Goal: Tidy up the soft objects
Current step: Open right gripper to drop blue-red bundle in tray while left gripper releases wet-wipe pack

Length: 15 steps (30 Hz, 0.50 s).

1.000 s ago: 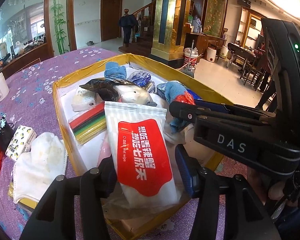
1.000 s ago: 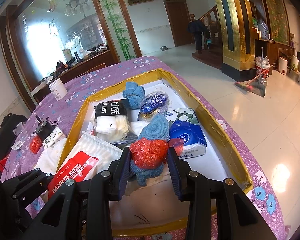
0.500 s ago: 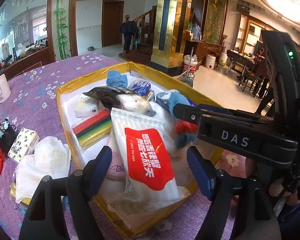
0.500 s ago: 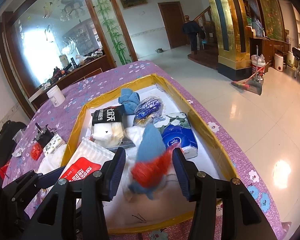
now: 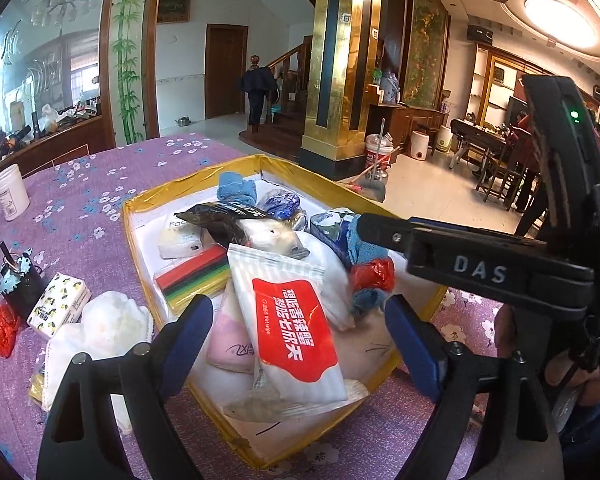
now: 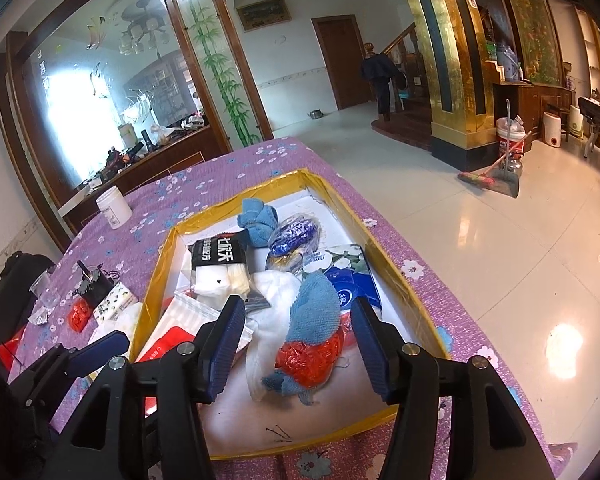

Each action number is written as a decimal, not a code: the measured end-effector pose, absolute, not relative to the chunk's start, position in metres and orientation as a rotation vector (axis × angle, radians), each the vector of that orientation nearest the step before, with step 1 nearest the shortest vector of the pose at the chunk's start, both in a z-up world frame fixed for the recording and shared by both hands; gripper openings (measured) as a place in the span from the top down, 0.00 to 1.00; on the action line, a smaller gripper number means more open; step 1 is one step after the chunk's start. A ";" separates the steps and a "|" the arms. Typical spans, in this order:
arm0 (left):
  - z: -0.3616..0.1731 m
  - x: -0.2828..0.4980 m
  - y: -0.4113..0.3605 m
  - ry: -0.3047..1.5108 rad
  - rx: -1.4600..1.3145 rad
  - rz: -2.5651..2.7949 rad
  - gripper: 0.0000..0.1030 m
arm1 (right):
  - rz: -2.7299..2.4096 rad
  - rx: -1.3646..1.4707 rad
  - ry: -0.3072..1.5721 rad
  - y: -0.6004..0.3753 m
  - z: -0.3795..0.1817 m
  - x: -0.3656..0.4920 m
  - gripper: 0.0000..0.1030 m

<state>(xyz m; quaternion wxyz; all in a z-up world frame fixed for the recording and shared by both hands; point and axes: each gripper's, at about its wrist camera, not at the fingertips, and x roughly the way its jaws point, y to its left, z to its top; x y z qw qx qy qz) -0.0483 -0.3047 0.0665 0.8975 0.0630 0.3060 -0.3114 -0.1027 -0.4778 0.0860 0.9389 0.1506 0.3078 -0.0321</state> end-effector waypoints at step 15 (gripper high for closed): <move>0.083 -0.061 -0.279 0.670 0.038 -0.657 0.15 | -0.042 0.290 0.597 -0.461 0.106 -0.116 0.39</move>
